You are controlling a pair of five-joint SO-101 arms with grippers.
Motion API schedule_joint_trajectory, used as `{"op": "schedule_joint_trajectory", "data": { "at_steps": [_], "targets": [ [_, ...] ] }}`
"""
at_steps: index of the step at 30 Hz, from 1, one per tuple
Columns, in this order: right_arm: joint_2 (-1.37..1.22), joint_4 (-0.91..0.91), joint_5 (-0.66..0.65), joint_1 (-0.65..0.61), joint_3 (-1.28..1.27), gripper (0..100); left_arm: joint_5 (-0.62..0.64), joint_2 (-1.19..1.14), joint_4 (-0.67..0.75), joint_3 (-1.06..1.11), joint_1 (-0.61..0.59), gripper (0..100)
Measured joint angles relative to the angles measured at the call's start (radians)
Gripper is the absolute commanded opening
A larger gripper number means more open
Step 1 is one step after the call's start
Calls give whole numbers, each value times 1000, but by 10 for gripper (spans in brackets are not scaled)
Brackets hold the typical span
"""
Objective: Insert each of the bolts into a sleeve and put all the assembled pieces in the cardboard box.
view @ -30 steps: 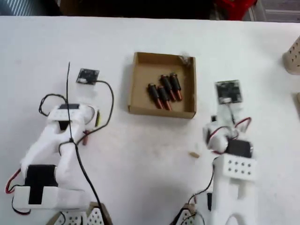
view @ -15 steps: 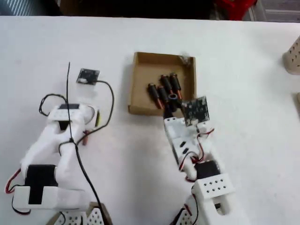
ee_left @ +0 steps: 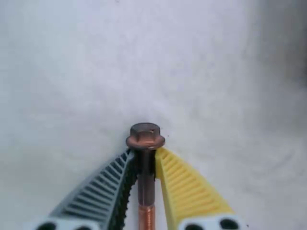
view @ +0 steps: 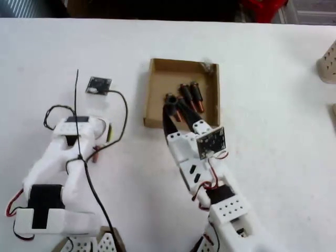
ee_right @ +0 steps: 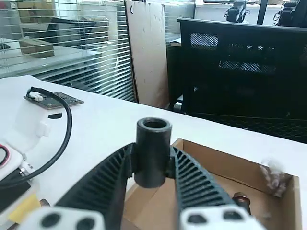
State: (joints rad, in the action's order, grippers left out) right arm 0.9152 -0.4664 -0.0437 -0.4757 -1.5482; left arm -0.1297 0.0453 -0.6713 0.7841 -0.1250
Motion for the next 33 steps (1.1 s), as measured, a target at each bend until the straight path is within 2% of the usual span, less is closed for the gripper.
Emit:
{"op": "schedule_joint_trajectory", "data": {
  "at_steps": [7,13,20,33],
  "targets": [
    [-459,-264,0,11,140,16,0,0,0,0,0,21],
    [-667,-338,0,-66,186,16,0,0,3,0,0,21],
    [-779,-347,0,-81,193,16,0,0,3,0,0,21],
    [-792,-658,0,-110,-112,16,0,0,26,0,0,21]
  ]
}}
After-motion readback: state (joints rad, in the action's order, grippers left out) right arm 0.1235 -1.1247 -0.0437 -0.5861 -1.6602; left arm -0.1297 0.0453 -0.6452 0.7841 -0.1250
